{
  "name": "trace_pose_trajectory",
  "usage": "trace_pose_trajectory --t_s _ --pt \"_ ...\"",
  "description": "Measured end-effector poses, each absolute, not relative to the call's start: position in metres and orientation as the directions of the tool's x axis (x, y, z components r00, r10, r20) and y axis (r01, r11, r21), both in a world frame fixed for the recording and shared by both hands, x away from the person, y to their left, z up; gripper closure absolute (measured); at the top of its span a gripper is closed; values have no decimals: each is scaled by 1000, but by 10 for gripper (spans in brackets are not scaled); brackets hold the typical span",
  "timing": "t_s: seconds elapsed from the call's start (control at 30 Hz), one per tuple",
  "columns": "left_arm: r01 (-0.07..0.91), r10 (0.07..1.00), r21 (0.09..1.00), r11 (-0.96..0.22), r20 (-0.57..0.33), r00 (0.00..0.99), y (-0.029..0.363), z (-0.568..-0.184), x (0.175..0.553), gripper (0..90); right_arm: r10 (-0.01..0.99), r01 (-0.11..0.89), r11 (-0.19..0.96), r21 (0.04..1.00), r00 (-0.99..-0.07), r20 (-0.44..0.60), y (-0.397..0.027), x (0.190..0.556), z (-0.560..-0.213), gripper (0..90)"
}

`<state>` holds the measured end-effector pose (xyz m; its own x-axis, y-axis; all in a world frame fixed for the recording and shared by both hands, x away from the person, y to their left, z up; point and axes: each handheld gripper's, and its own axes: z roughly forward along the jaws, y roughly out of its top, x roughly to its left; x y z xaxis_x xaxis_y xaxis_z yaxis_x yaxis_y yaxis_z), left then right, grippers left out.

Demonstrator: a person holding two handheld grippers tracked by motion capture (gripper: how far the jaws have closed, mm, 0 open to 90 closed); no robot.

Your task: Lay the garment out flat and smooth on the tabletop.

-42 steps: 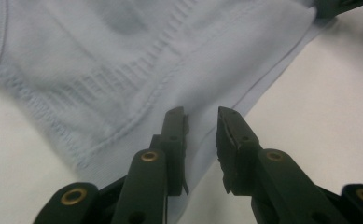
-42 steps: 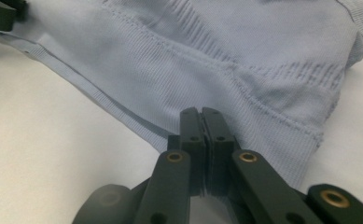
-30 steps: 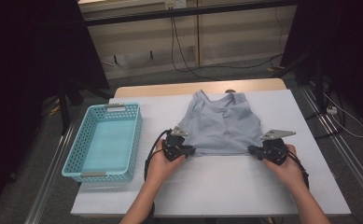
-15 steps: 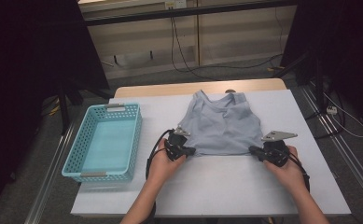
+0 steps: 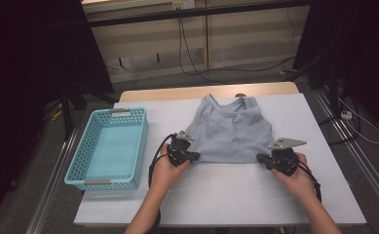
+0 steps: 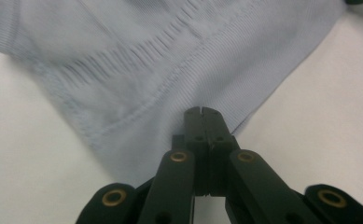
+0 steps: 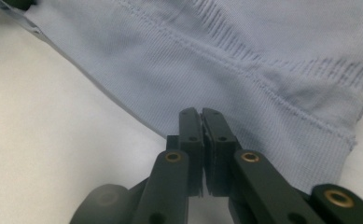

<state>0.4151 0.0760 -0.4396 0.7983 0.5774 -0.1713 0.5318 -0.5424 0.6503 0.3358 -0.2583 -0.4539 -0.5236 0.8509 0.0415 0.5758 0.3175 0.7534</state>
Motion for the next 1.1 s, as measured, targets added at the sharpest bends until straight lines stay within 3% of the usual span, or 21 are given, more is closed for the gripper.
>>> trace_pose_trajectory --t_s 0.33,0.57,0.77,1.1 --pt "537 567 654 -533 -195 800 77 -444 416 882 856 577 319 752 -516 33 -257 338 -456 880" --pt "533 583 700 -475 -203 786 80 -438 417 592 877 553 285 783 -481 21 -265 337 -449 747" --pt "539 638 718 -440 -172 751 91 -438 422 389 926 573 168 802 -372 72 -288 338 -446 561" --pt "571 699 707 -417 -153 699 101 -448 428 345 938 630 143 763 -333 99 -298 341 -456 544"
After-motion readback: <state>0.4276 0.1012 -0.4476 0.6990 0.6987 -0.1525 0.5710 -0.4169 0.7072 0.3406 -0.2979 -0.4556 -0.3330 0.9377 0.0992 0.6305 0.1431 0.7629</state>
